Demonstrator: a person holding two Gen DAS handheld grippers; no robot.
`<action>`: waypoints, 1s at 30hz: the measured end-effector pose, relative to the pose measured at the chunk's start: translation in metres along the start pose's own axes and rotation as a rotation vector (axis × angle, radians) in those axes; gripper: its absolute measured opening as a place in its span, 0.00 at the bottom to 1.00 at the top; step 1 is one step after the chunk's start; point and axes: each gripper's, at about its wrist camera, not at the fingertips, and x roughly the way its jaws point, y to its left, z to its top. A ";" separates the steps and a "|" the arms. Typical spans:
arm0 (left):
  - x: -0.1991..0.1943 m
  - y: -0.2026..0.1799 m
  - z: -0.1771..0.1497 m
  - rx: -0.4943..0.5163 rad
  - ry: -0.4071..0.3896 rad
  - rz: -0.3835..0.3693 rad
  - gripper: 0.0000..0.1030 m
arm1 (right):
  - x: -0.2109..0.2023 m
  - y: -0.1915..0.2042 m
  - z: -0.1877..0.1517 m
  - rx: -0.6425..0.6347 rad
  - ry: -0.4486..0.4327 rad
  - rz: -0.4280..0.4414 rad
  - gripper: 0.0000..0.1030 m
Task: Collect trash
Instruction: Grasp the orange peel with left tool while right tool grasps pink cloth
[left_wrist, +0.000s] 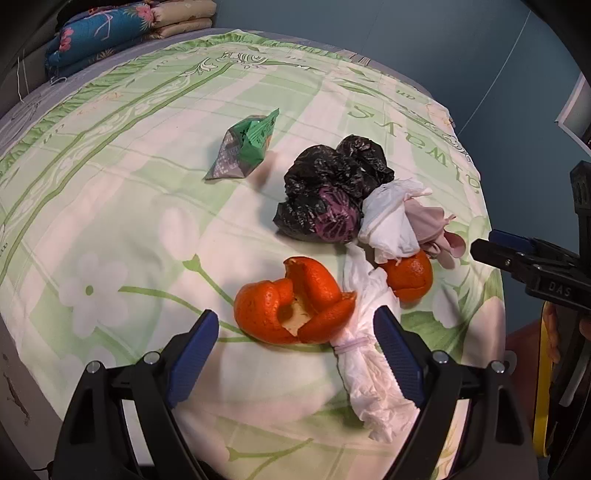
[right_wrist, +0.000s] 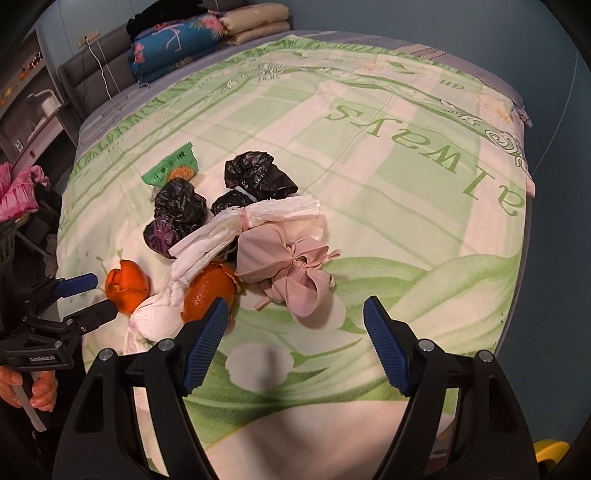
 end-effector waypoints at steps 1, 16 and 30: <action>0.002 0.002 0.000 -0.001 0.001 -0.001 0.80 | 0.004 0.001 0.002 -0.005 0.006 -0.003 0.70; 0.022 0.005 0.010 0.001 0.030 -0.056 0.66 | 0.055 0.014 0.025 -0.071 0.103 -0.032 0.64; 0.021 0.003 0.016 -0.006 0.007 -0.118 0.30 | 0.066 0.041 0.051 -0.143 0.091 -0.046 0.19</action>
